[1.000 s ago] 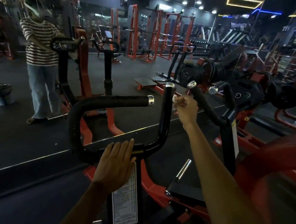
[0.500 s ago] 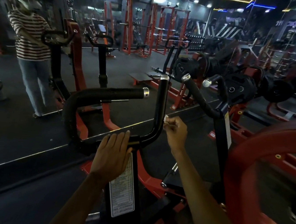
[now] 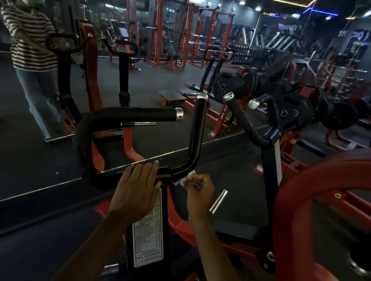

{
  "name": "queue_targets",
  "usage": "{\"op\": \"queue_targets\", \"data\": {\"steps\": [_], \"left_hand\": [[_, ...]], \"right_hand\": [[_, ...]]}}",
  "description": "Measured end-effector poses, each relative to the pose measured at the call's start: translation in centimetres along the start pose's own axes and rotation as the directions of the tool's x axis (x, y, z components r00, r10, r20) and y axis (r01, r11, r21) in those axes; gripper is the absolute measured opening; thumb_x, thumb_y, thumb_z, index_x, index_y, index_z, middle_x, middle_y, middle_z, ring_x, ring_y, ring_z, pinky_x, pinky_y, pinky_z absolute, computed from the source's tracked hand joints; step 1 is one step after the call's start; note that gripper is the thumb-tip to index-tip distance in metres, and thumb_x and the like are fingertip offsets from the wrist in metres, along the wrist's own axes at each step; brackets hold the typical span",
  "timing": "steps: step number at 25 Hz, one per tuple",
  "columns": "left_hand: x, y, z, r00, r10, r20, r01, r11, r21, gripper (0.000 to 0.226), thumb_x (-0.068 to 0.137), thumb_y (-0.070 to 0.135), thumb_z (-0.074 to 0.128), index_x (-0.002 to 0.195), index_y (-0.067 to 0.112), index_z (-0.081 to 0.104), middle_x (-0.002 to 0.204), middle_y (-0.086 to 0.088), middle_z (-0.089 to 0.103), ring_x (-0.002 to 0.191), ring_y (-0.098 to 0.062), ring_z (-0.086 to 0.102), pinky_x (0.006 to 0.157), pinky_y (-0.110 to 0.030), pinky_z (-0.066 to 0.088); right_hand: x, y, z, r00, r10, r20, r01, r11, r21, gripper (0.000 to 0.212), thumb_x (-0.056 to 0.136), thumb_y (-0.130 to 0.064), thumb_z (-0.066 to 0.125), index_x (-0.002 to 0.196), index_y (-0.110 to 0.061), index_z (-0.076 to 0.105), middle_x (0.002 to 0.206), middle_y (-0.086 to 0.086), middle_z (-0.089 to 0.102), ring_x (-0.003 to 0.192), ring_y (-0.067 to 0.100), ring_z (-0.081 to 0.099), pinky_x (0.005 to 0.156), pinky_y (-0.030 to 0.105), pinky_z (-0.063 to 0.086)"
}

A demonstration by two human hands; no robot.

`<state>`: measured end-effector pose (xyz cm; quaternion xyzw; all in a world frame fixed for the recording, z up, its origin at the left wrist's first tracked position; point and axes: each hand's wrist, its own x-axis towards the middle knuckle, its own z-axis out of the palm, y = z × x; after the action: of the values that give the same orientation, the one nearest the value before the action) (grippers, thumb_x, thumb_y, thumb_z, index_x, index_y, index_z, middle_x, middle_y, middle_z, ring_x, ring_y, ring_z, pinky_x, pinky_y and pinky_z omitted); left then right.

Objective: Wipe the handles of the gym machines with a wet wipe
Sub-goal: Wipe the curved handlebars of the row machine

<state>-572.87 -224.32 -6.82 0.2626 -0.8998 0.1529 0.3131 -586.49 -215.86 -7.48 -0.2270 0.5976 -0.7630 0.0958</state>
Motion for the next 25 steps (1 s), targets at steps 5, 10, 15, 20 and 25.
{"op": "queue_targets", "data": {"steps": [5,10,15,20,25], "left_hand": [[0.1,0.0,0.0,1.0,-0.014,0.005,0.014,1.0,-0.004,0.051,0.095,0.031,0.033,0.128,-0.003,0.052,0.112,-0.016,0.062,0.097,-0.03,0.059,0.09,-0.045,0.046],[0.0,0.0,-0.1,1.0,-0.001,0.007,0.001,1.0,-0.003,0.051,0.096,0.032,0.032,0.127,-0.003,0.052,0.111,-0.016,0.062,0.096,-0.03,0.058,0.091,-0.045,0.046],[0.1,0.1,0.0,1.0,-0.01,0.013,0.01,1.0,-0.003,0.052,0.096,0.033,0.032,0.13,-0.002,0.051,0.113,-0.014,0.061,0.096,-0.028,0.057,0.092,-0.044,0.045],[-0.1,-0.1,0.2,1.0,-0.008,0.029,0.008,1.0,0.005,0.053,0.097,0.033,0.032,0.131,-0.003,0.05,0.117,-0.017,0.061,0.1,-0.032,0.058,0.093,-0.046,0.045],[-0.1,-0.2,0.4,1.0,-0.01,0.025,0.01,1.0,-0.025,0.054,0.097,0.033,0.031,0.133,-0.003,0.048,0.119,-0.018,0.061,0.104,-0.032,0.059,0.095,-0.047,0.047]], "right_hand": [[-0.9,0.2,0.5,0.995,0.097,-0.006,-0.097,0.994,0.046,0.011,0.076,0.011,0.067,0.083,0.003,0.063,0.078,0.012,0.069,0.073,0.019,0.067,0.075,0.037,0.057],[-1.0,-1.2,-0.7,0.998,-0.017,0.054,0.023,0.993,-0.114,0.01,0.081,-0.001,0.069,0.076,-0.006,0.062,0.067,0.004,0.067,0.063,0.007,0.066,0.063,0.024,0.055],[2.5,-5.5,-0.8,0.852,-0.481,0.205,0.523,0.779,-0.347,0.014,0.083,0.002,0.064,0.095,-0.004,0.068,0.092,0.003,0.063,0.082,0.0,0.06,0.073,0.008,0.047],[4.2,-6.3,2.3,0.529,-0.156,0.834,0.829,0.305,-0.468,0.018,0.09,-0.006,0.055,0.101,-0.008,0.069,0.101,0.006,0.065,0.101,0.019,0.056,0.088,0.033,0.049],[4.5,-8.3,3.3,0.462,0.11,0.88,0.886,-0.011,-0.464,0.013,0.087,-0.006,0.057,0.098,-0.006,0.063,0.106,0.01,0.059,0.106,0.021,0.051,0.091,0.035,0.049]]}}
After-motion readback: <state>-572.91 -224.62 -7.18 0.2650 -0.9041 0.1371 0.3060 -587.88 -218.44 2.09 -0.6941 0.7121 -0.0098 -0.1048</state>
